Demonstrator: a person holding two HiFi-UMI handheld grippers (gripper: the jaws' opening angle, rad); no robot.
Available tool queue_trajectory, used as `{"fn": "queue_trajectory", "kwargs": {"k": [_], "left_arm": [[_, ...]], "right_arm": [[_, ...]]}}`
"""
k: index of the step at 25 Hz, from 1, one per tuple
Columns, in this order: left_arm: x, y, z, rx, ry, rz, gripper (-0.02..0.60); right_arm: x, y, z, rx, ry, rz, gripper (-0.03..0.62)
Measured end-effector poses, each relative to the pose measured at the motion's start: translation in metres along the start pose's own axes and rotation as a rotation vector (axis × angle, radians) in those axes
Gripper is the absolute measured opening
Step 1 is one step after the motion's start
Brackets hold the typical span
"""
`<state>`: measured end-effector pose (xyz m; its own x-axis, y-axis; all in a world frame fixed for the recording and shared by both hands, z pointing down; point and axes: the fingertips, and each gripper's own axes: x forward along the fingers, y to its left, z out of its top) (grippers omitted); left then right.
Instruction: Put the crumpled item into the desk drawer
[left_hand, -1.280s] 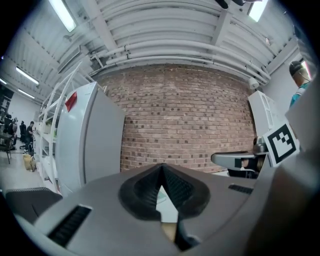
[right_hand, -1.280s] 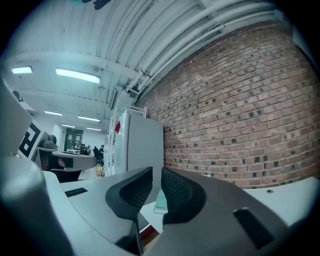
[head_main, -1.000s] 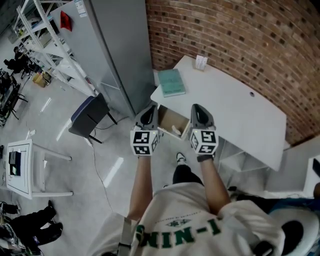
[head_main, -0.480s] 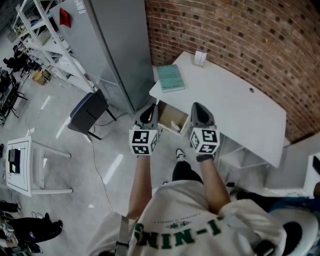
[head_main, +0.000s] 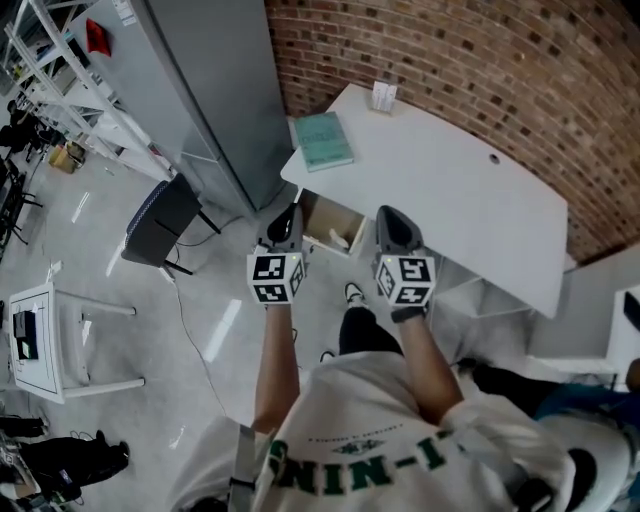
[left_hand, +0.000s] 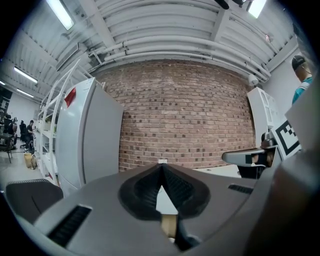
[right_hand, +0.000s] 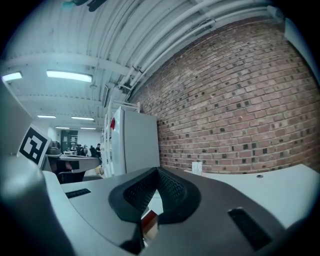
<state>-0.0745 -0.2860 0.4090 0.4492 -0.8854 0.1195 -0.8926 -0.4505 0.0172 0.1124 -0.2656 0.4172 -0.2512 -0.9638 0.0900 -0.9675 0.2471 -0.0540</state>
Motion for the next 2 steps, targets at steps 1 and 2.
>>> {"fn": "queue_trajectory", "kwargs": {"k": [1, 2], "left_arm": [[0.0055, 0.0012, -0.0047, -0.004, 0.01, 0.001, -0.003], [0.0108, 0.0024, -0.0096, -0.009, 0.02, 0.001, -0.003]], "right_arm": [[0.002, -0.0056, -0.0052, 0.001, 0.011, -0.002, 0.003], [0.004, -0.0113, -0.0106, 0.002, 0.024, -0.004, 0.003]]}}
